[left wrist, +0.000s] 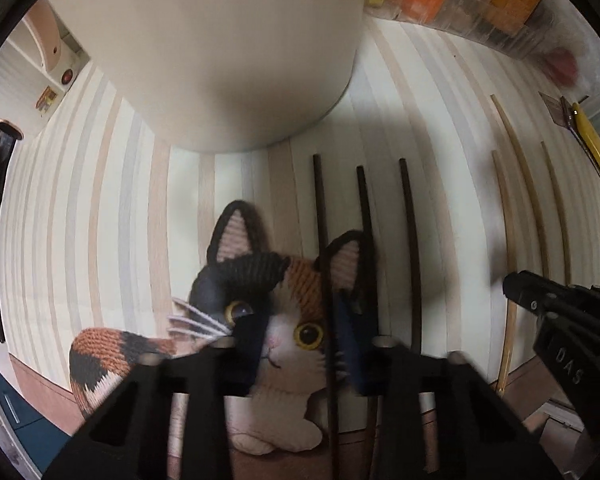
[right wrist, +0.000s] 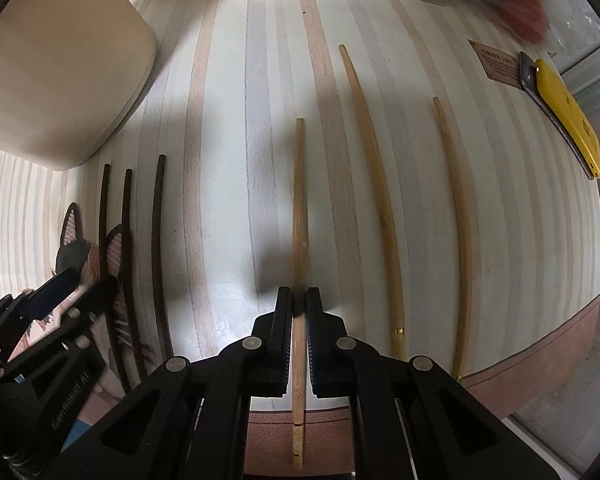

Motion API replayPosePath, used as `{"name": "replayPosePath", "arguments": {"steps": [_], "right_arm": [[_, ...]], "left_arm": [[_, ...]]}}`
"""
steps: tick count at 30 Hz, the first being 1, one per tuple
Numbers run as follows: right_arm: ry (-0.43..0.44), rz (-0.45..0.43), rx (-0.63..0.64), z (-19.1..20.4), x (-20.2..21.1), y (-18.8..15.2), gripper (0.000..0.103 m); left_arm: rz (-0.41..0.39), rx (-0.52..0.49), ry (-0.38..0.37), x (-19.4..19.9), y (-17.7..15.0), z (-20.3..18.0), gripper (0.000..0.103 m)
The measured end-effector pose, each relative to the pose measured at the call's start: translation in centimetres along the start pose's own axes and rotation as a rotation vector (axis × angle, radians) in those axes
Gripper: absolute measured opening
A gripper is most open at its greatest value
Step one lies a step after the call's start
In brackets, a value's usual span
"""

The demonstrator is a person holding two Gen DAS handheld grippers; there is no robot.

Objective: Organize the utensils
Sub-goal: 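Grasp a light wooden chopstick with the right tool while the left tool grasps a black one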

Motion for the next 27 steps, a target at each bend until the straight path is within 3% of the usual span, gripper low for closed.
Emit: {"name": "replayPosePath", "arguments": {"steps": [1,8,13,15,19,23,27], "right_arm": [[0.0,0.001,0.0,0.0,0.0,0.0,0.007],[0.014,0.017,0.007,0.8,-0.2,0.4,0.007],[0.1,0.049,0.023,2.2,-0.2,0.4,0.007],[0.118,0.069,0.05,3.2,-0.3,0.1,0.007],[0.065,0.1,0.105,4.1,-0.3,-0.6,0.008],[0.027,0.128,0.122,4.1,-0.4,-1.3,0.02],[0.017,0.129,0.12,3.8,-0.6,-2.1,0.02]], "left_arm": [[0.001,0.006,-0.001,0.1,0.1,0.1,0.004],[0.012,0.136,0.013,0.6,-0.5,4.3,0.003],[0.05,0.265,0.014,0.8,-2.3,8.7,0.003],[0.066,0.266,0.005,0.9,-2.7,9.1,0.004],[0.085,0.222,0.028,0.9,-3.3,9.1,0.007],[0.086,0.179,0.053,0.9,-3.6,8.0,0.006],[0.087,0.17,0.055,0.9,-3.6,7.7,0.005]]}}
Point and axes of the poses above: each gripper's, at about its wrist camera, not at the fingertips, and x roughly against the way its jaws point, z to its left, y to its top, the point moved 10 cm from there along -x, roughly the way its jaws point, and after that the axes turned 1 degree about -y, right-handed, at the moved point
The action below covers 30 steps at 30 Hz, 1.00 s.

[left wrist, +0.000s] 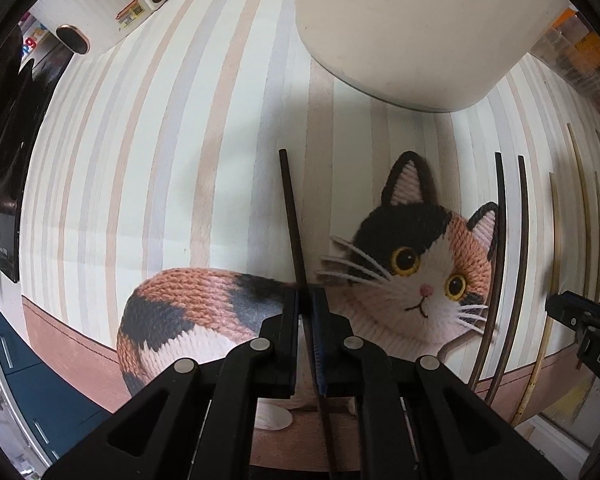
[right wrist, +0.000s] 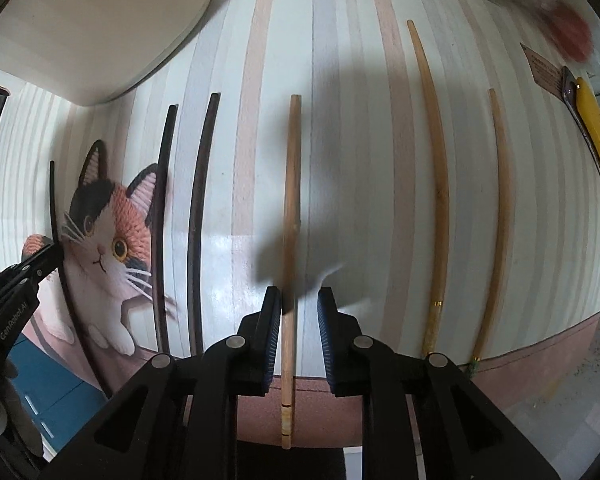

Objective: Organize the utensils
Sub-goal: 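Grasp a light wooden chopstick with the right tool while the left tool grasps a black one, then lift both held chopsticks and lower them into the beige utensil holder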

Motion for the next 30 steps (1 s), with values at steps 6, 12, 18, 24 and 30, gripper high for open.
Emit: {"name": "replayPosePath", "arguments": {"steps": [6,12,18,24,30], "right_arm": [[-0.062,-0.029,0.02,1.4,-0.4,0.6,0.017],[-0.074,-0.04,0.016,3.4,-0.8,1.0,0.009],[-0.072,-0.059,-0.003,3.2,-0.6,1.1,0.008],[-0.056,-0.079,-0.041,2.2,-0.2,0.5,0.007],[-0.013,-0.138,-0.058,0.0,3.5,0.8,0.007]], "left_arm": [[0.001,0.006,-0.002,-1.6,0.2,-1.2,0.004],[-0.008,0.005,-0.013,-1.3,1.0,0.0,0.004],[-0.027,0.002,-0.019,-1.0,1.3,0.6,0.003],[-0.054,0.016,-0.011,0.2,1.5,1.7,0.003],[-0.118,0.045,-0.039,3.0,1.9,3.5,0.003]]}}
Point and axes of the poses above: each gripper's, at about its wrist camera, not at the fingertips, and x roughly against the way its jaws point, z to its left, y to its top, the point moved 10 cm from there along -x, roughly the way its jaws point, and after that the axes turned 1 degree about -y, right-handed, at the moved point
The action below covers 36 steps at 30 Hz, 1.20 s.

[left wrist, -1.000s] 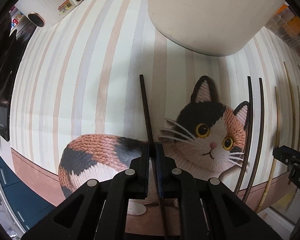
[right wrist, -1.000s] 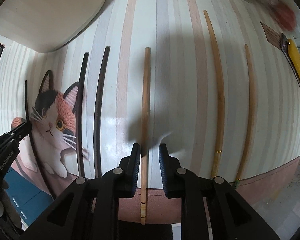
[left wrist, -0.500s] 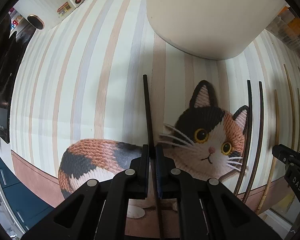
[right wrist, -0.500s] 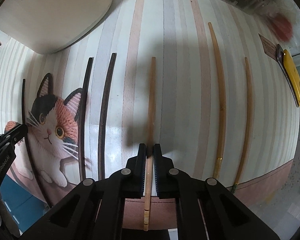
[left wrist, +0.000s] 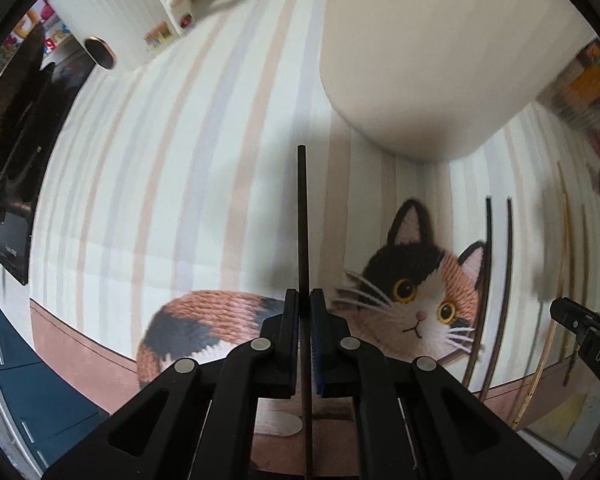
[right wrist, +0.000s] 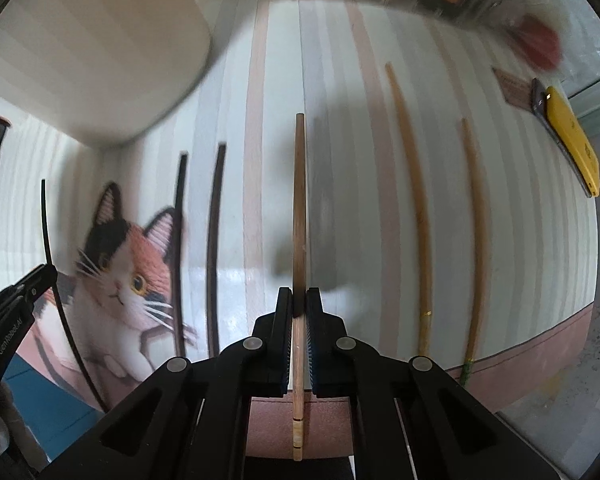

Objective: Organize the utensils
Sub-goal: 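Lift both held chopsticks and lower them into the beige utensil holder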

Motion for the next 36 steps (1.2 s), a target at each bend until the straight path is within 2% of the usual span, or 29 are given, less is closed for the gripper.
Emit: {"name": "replayPosePath", "arguments": {"steps": [8,16,25,36], "right_arm": [[0.033,-0.113,-0.003,0.0,4.3,1.5,0.007],[0.068,-0.196,0.032,2.0,7.7,3.1,0.007],[0.135,-0.292,0.05,4.2,12.2,4.9,0.007],[0.236,-0.448,0.054,5.5,21.5,8.7,0.007]], "left_arm": [[-0.134,0.041,0.041,5.2,0.9,2.9,0.003],[-0.209,0.061,0.073,7.8,1.7,3.0,0.003],[-0.293,0.077,0.055,11.8,3.9,3.1,0.002],[-0.478,0.092,-0.03,22.0,7.7,2.5,0.002]]}}
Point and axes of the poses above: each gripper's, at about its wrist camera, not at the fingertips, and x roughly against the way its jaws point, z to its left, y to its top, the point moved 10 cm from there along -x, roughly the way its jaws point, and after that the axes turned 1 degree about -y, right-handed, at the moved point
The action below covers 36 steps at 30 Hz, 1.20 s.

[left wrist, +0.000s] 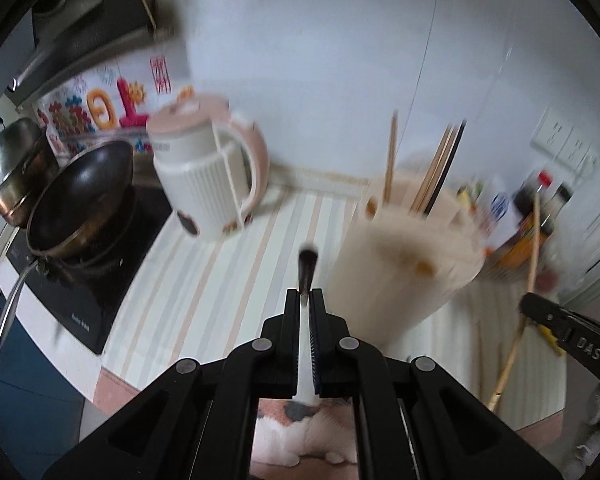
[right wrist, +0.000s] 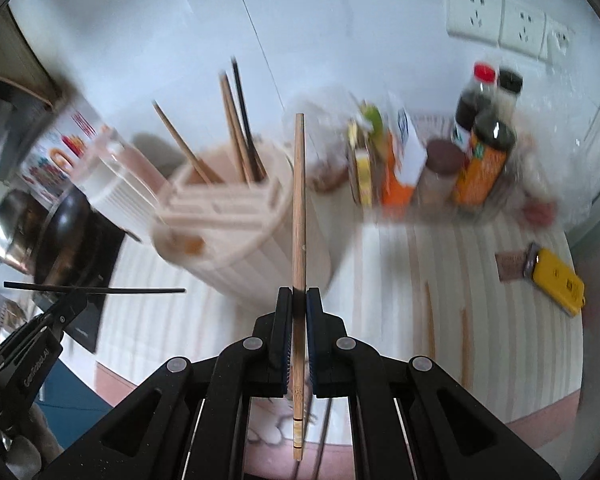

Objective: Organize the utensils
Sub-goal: 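Lift both held chopsticks and lower them into the beige utensil holder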

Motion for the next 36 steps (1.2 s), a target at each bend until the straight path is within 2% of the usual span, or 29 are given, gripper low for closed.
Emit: {"name": "replayPosePath", "arguments": {"steps": [8,12,15,18,22,26,28,32,36], "right_arm": [[0.067,-0.086,-0.007,1.4,3.3,5.7,0.007],[0.077,-0.122,-0.01,1.8,4.2,8.3,0.007],[0.083,-0.121,-0.019,1.5,4.2,8.8,0.007],[0.066,-0.084,-0.038,0.1,2.8,7.0,0.007],[0.034,0.029,-0.09,-2.9,-1.2,1.9,0.007],[-0.036,0.192,-0.157,-6.6,-7.2,-4.3,0.007],[-0.08,0.259,-0.179,-8.2,-9.7,-6.9,0.007],[-0.144,0.344,-0.205,-10.6,-12.5,-10.3,0.007],[-0.189,0.38,-0.219,-12.0,-13.8,-12.1,0.007]], "left_arm": [[-0.086,0.021,-0.156,6.0,5.7,-2.9,0.0],[-0.141,-0.002,-0.191,8.3,7.9,-4.2,0.0],[-0.131,-0.015,-0.187,7.8,7.7,-3.9,0.0],[-0.058,0.007,-0.174,4.3,5.1,-2.3,0.006],[0.139,0.09,-0.125,-4.0,-0.9,0.6,0.029],[0.37,0.156,-0.121,-12.9,-7.7,1.3,0.029],[0.441,0.159,-0.117,-16.2,-10.3,0.8,0.03],[0.485,0.141,-0.097,-19.8,-12.6,-0.2,0.03],[0.506,0.094,-0.045,-22.0,-13.8,-1.0,0.029]]}}
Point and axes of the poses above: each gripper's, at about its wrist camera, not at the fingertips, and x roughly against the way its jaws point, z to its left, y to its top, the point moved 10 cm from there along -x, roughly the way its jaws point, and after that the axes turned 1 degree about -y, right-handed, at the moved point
